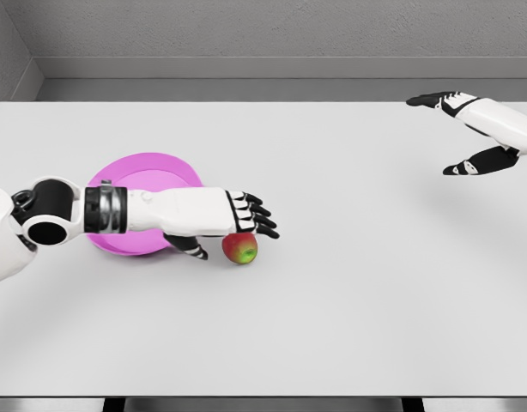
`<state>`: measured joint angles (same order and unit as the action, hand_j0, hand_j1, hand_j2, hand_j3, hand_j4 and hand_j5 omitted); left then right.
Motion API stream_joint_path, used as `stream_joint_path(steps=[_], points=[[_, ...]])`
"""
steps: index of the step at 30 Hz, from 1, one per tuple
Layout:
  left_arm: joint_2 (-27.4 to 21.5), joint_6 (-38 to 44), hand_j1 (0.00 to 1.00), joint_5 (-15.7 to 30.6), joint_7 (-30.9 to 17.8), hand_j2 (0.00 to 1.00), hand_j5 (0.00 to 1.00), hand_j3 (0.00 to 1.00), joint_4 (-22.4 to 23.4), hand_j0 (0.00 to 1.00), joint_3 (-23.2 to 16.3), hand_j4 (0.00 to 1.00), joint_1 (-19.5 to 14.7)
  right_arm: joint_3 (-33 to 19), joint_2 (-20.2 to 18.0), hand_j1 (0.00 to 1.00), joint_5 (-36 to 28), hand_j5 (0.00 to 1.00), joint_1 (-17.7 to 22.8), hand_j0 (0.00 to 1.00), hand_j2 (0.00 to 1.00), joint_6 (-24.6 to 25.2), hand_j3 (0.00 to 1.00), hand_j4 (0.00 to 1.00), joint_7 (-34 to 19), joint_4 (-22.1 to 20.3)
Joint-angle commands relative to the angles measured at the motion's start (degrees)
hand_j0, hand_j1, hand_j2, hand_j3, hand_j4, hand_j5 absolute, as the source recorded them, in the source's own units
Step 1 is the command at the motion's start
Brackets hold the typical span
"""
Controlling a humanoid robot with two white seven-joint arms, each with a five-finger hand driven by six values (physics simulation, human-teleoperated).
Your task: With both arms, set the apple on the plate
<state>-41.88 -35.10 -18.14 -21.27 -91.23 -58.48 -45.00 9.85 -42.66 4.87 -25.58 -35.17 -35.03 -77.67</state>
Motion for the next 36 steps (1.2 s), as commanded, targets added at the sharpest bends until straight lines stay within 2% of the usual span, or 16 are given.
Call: stream_joint_path(steps=[1, 8, 13, 15, 20, 28, 31, 34, 36], points=[[0.75, 0.10, 1.00, -0.23, 0.00, 1.00, 1.00, 1.00, 0.09, 1.00, -0.23, 1.00, 0.00, -0.01, -0.05, 1.00, -0.39, 1.00, 0.00, 1.00, 1.00, 0.17, 1.00, 1.00, 0.03, -0.02], [0.92, 0.10, 1.00, -0.58, 0.00, 1.00, 1.00, 1.00, 0.88, 1.00, -3.57, 1.00, -0.26, -0.01, -0.05, 1.00, -0.39, 1.00, 0.00, 1.00, 1.00, 0.17, 1.00, 1.00, 0.03, 0.07], [2.68, 0.46, 1.00, -0.58, 0.00, 1.00, 1.00, 1.00, 0.79, 1.00, -3.84, 1.00, -0.44, 0.08, -0.05, 1.00, -0.30, 1.00, 0.53, 1.00, 1.00, 0.17, 1.00, 1.00, 0.03, -0.02], [2.77, 3.80, 1.00, -0.49, 0.00, 1.00, 1.00, 1.00, 0.70, 1.00, -3.84, 1.00, -1.49, 0.08, -0.05, 1.00, -0.30, 1.00, 0.53, 1.00, 1.00, 0.17, 1.00, 1.00, 0.03, 0.07], [2.68, 9.08, 1.00, -0.67, 0.00, 1.00, 1.00, 1.00, 0.70, 1.00, -3.84, 1.00, -1.67, -0.01, -0.14, 1.00, -0.22, 1.00, 0.53, 1.00, 1.00, 0.17, 1.00, 1.00, 0.03, -0.02], [2.59, 10.05, 0.97, -2.34, -0.08, 0.97, 0.97, 0.97, 0.70, 0.97, -3.84, 0.97, -1.67, 0.08, -0.05, 1.00, -0.13, 1.00, 0.62, 1.00, 1.00, 0.17, 1.00, 1.00, 0.03, 0.07], [2.68, 11.72, 0.95, -2.51, -4.12, 0.95, 0.95, 0.95, 0.53, 0.95, -3.84, 0.95, -2.02, 0.08, -0.14, 1.00, -0.13, 1.00, 0.79, 1.00, 1.00, 0.17, 1.00, 1.00, 0.03, 0.07], [2.77, 12.51, 0.95, -2.51, -5.09, 0.95, 0.95, 0.95, 0.53, 0.95, -3.84, 0.95, -2.37, -0.10, -1.28, 1.00, 0.05, 1.00, 0.97, 1.00, 1.00, 0.17, 1.00, 1.00, 0.03, 1.38], [3.30, 12.51, 0.95, -2.43, -5.27, 0.95, 0.95, 0.95, 0.27, 0.95, -3.84, 0.95, -2.37, -0.10, -1.81, 1.00, 0.05, 1.00, 0.53, 1.00, 1.00, 0.17, 1.00, 1.00, 0.03, 4.64]])
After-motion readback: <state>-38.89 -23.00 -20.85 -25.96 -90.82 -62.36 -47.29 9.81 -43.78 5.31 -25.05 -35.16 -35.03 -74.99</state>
